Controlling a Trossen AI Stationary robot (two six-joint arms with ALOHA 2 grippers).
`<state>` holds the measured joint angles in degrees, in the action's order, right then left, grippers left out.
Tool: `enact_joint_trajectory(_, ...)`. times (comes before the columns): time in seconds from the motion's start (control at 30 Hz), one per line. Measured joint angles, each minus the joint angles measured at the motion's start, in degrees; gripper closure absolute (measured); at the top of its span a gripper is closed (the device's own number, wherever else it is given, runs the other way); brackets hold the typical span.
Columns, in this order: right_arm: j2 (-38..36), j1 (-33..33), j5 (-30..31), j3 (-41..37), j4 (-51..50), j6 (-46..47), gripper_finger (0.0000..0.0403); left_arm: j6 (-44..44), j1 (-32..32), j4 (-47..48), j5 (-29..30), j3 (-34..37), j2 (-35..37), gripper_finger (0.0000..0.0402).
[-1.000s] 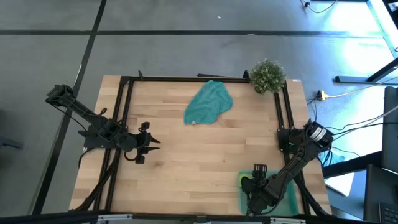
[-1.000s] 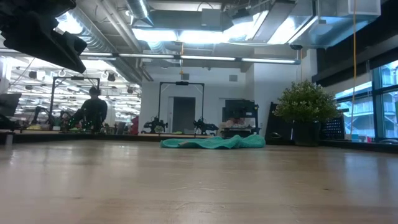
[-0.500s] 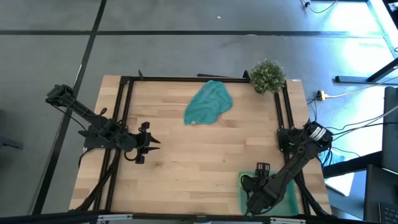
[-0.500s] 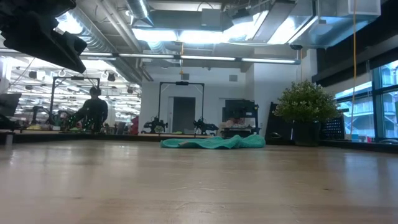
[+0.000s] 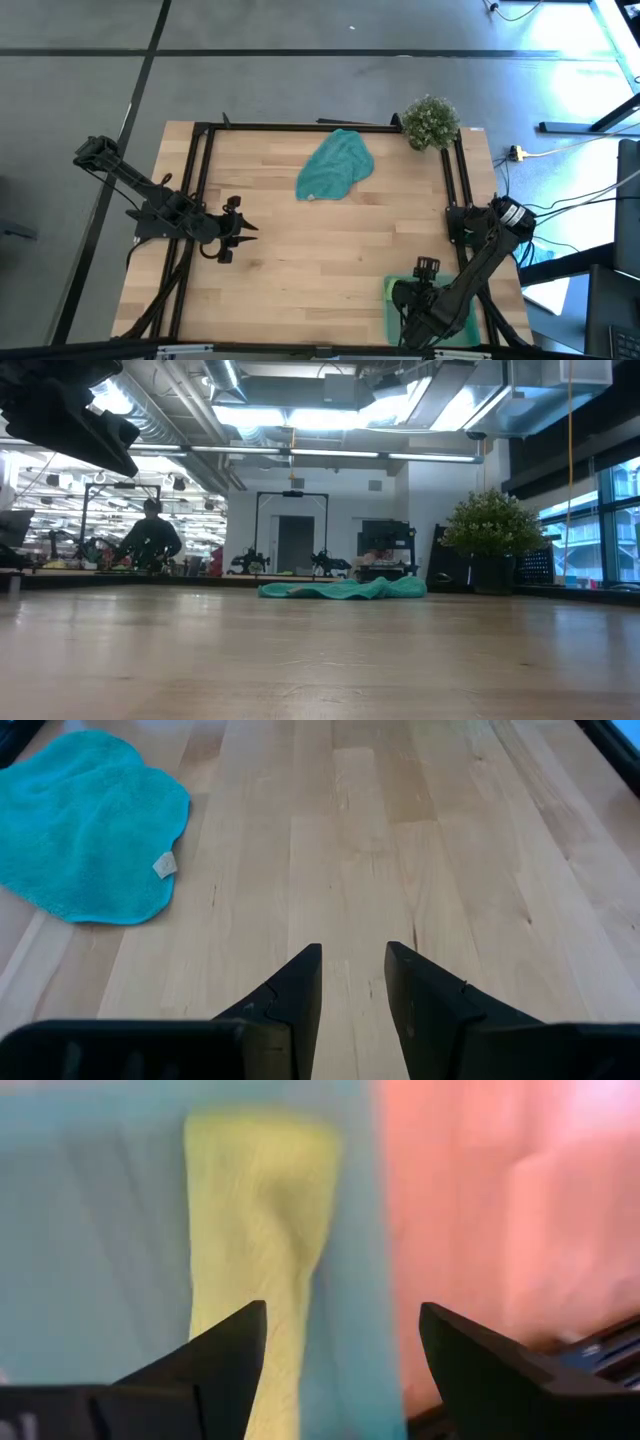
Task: Roll microfiber towels into tight, uniform cylinder then place into a basket
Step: Fold the blue microfiber cloth
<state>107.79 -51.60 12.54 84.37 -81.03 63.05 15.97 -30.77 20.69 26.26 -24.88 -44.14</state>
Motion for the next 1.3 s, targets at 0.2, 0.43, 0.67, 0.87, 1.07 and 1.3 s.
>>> enact_joint_trajectory(0.2,0.0,1.1,12.6,6.9,-2.9,1.1,0.0139,0.1,0.0,-2.8,0.0,0.0,0.0,0.0294)
enact_joint_trajectory(0.43,0.0,9.3,15.5,8.4,-2.0,0.3,0.0139,-3.1,0.7,-8.7,0.5,0.0,0.0,0.0294)
enact_joint_trajectory(0.67,0.0,18.9,15.3,8.6,0.8,-9.0,0.0139,-4.5,8.7,-10.6,0.5,0.0,-3.0,0.0294)
enact_joint_trajectory(0.87,-0.1,24.8,14.9,12.9,2.0,-18.8,0.0139,-12.4,19.3,-14.4,-4.0,0.0,-10.9,0.0294)
enact_joint_trajectory(1.07,-0.1,27.8,14.9,16.4,2.0,-24.1,0.0139,-22.6,29.4,-23.6,-14.4,0.0,-22.1,0.0294)
enact_joint_trajectory(1.3,-0.1,28.2,14.9,16.9,2.0,-24.6,0.0139,-27.4,38.7,-34.8,-17.1,-0.1,-33.2,0.0294)
